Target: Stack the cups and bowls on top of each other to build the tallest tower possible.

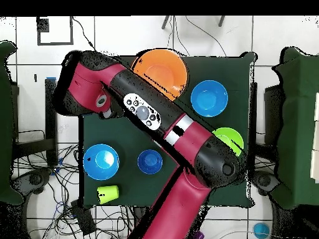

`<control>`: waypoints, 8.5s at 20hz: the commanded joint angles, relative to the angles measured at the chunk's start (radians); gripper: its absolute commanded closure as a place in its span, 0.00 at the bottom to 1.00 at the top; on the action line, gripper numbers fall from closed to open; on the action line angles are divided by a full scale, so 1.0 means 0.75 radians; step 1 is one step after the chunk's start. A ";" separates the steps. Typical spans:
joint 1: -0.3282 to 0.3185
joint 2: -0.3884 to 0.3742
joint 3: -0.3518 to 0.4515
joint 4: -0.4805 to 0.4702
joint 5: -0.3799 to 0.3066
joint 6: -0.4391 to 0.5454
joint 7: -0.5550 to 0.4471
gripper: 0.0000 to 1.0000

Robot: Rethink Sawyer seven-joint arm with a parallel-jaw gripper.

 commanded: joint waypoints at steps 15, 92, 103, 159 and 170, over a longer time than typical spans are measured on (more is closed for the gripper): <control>0.035 -0.025 -0.105 0.041 0.036 -0.067 -0.191 1.00; -0.043 0.048 -0.034 0.027 0.136 -0.106 -0.065 0.00; -0.100 0.026 0.059 -0.185 0.339 0.044 0.176 0.00; -0.787 0.506 -0.739 -0.828 0.281 -0.467 2.696 0.00; -0.823 0.406 -0.850 -0.740 0.163 -0.665 2.675 0.00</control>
